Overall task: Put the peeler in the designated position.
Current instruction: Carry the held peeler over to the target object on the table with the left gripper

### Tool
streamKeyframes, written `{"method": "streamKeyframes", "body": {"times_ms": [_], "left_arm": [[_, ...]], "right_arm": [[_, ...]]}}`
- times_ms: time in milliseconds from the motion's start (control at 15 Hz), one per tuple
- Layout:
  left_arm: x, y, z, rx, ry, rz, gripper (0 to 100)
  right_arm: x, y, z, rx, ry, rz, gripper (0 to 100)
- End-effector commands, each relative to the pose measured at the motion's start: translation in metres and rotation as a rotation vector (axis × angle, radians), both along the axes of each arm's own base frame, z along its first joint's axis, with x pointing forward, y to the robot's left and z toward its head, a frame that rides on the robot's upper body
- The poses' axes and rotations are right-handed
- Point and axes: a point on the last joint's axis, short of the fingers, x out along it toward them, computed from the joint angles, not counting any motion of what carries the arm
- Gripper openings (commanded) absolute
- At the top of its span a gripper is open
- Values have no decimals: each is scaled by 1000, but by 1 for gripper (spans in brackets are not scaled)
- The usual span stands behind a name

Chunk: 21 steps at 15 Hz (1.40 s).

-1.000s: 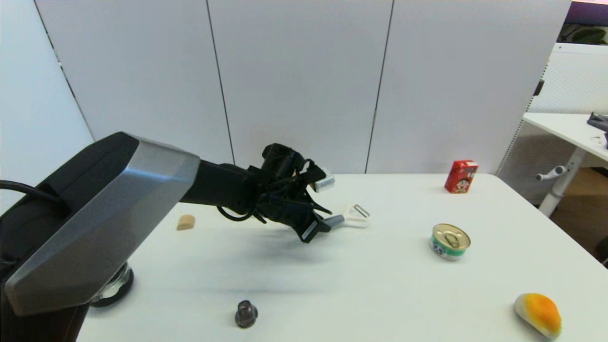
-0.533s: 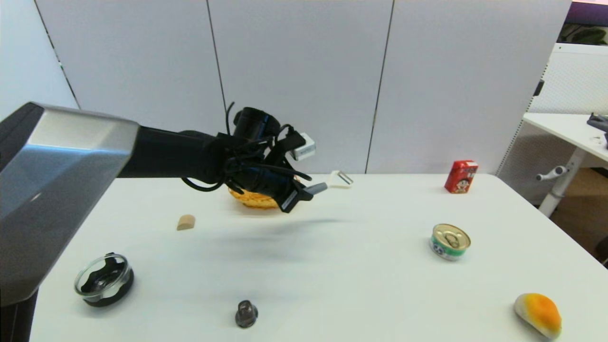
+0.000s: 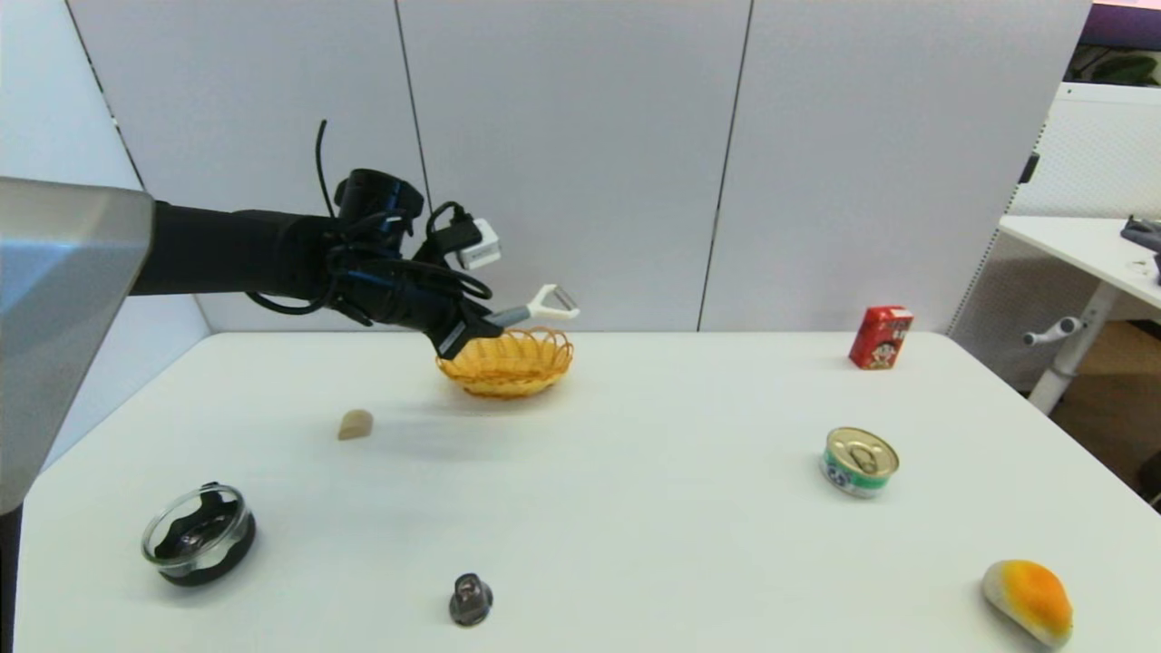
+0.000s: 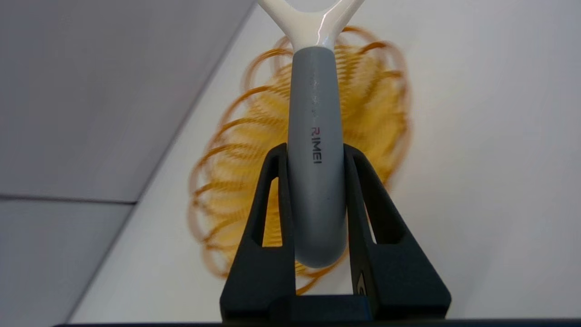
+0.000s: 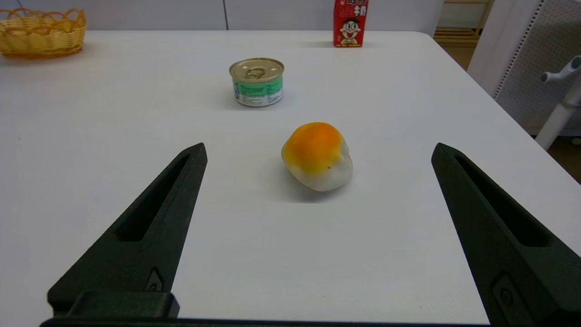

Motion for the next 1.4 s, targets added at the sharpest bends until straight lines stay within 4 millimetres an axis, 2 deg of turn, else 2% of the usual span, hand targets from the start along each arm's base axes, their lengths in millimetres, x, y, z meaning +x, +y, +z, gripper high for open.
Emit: {"method": "streamKeyframes", "body": {"times_ms": [67, 333, 867, 1200, 1400], "left_arm": [[24, 30, 0, 39, -69, -3, 0], [39, 46, -1, 65, -108, -119, 0], [58, 72, -31, 130, -167, -204, 0], [73, 77, -29, 125, -326, -198, 0], [76, 76, -34, 119, -322, -206, 0]], "right_arm": [[0, 0, 0, 0, 1, 0, 100], [0, 0, 0, 0, 1, 0, 100], [0, 0, 0, 0, 1, 0, 100], [0, 0, 0, 0, 1, 0, 100], [0, 0, 0, 0, 1, 0, 100]]}}
